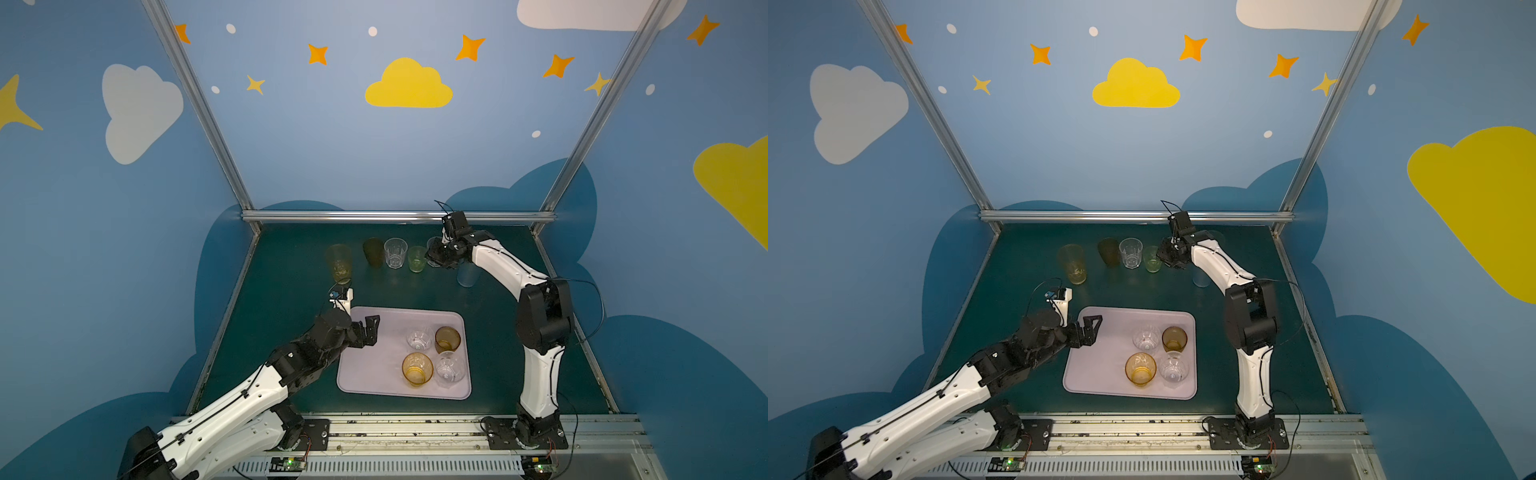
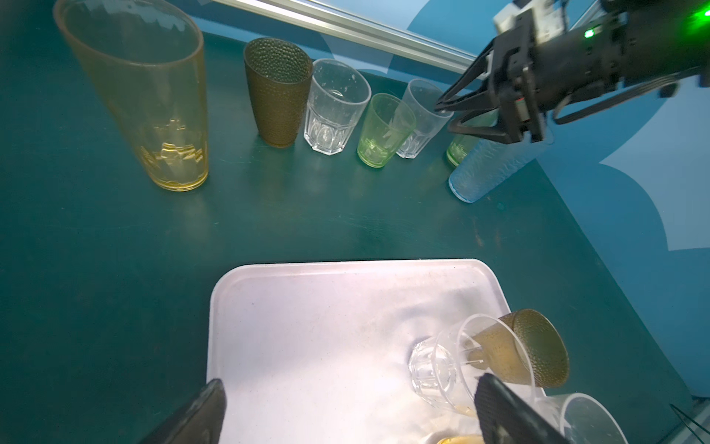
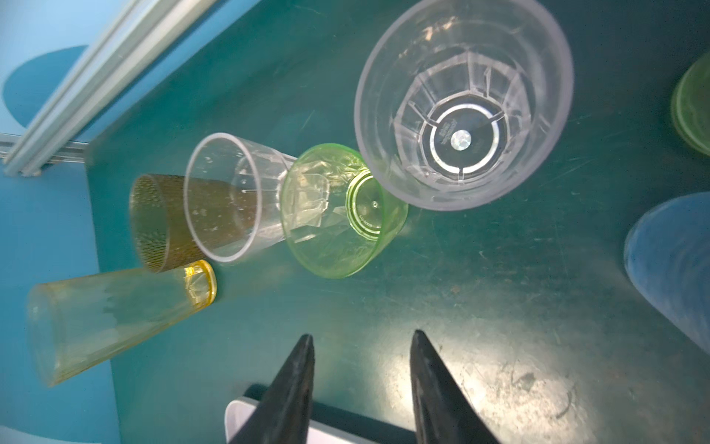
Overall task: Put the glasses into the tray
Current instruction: 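Position the open right gripper above the green glass rim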
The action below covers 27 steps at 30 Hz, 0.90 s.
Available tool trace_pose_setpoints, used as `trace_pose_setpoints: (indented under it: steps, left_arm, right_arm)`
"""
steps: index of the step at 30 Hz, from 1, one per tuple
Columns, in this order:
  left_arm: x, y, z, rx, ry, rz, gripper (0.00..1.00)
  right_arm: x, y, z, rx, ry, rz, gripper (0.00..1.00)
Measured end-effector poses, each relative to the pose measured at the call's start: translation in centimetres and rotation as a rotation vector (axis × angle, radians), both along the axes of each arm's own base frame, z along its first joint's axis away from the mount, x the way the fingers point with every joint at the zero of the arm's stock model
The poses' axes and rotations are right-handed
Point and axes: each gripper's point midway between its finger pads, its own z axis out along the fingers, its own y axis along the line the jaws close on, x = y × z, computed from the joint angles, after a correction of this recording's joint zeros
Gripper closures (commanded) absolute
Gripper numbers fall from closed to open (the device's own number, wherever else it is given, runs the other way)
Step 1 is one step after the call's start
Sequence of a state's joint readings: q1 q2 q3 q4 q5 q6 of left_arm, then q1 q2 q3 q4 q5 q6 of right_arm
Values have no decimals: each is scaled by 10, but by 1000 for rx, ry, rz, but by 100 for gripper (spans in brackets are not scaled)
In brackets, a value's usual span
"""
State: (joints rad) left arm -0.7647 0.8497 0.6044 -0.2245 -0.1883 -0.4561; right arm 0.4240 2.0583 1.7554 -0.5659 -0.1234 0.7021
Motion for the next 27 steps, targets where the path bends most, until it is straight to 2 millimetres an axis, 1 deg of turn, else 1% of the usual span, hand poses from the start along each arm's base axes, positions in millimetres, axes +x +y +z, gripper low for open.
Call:
trace_pose_setpoints:
  steps: [4, 7, 14, 23, 27]
  left_arm:
    - [-3, -3, -2, -17, -13, -28, 0]
    - [-5, -5, -2, -29, -21, -44, 0]
    - [-5, -5, 3, -41, -46, -51, 0]
    - [-4, -7, -2, -28, -34, -57, 0]
    - [-3, -8, -1, -31, -37, -58, 0]
  right_arm:
    - [3, 4, -10, -5, 19, 2, 66]
    - [8, 9, -11, 3, 20, 5, 67]
    - [16, 17, -13, 11, 15, 9, 67]
    - [19, 19, -35, -11, 48, 0, 70]
    - [21, 19, -38, -14, 51, -3, 71]
